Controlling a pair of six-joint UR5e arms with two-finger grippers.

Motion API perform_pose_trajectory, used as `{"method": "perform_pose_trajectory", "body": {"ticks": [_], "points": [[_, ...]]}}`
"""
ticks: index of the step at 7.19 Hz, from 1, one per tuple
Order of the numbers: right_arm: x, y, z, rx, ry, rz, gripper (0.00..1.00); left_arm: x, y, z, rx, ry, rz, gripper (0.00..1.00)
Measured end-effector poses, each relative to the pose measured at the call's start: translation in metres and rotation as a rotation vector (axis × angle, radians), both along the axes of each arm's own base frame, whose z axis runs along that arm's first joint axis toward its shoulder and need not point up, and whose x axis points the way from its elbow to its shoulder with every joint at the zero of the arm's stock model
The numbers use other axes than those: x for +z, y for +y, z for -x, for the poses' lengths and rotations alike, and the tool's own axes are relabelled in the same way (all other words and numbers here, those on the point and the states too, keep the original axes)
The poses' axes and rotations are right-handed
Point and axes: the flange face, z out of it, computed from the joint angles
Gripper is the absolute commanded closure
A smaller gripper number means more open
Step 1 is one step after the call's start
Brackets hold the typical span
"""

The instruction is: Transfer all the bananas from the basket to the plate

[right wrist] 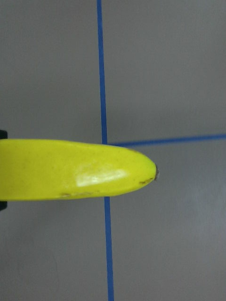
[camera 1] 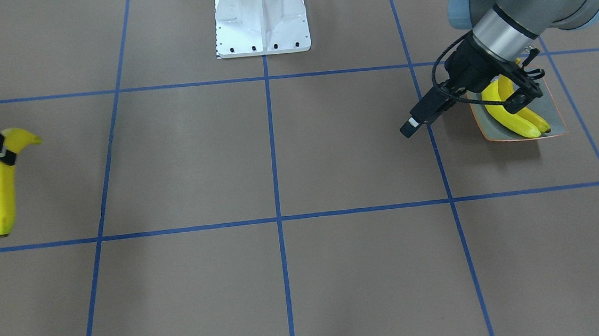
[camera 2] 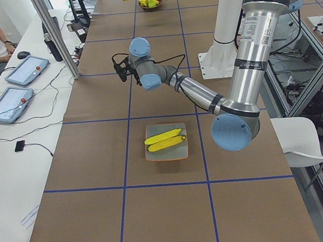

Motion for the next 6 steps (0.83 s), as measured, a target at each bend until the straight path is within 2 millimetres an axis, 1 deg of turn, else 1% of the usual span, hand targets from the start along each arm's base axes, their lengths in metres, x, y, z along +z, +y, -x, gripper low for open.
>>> {"method": "perform_pose_trajectory", "body": {"ticks": [1, 2, 3, 4, 5, 6], "points": [[-0.037, 0.011, 0.049, -0.006, -0.055, 0.003, 1.0, -0.013, -0.002, -0.009, 0.006, 0.017, 0.004, 0.0], [-0.066, 0.021, 0.087, -0.007, -0.107, -0.008, 1.0, -0.023, -0.003, -0.018, 0.012, 0.03, 0.01, 0.0], [-0.089, 0.028, 0.115, -0.012, -0.148, -0.017, 1.0, -0.032, -0.002, -0.026, 0.02, 0.041, 0.017, 0.0], [-0.111, 0.035, 0.137, -0.024, -0.175, -0.034, 1.0, -0.043, 0.001, -0.037, 0.031, 0.058, 0.031, 0.0], [-0.128, 0.042, 0.153, -0.034, -0.196, -0.054, 1.0, -0.057, 0.004, -0.044, 0.038, 0.08, 0.044, 0.0], [-0.14, 0.047, 0.164, -0.039, -0.222, -0.064, 1.0, -0.071, 0.007, -0.05, 0.043, 0.103, 0.051, 0.0]]}}
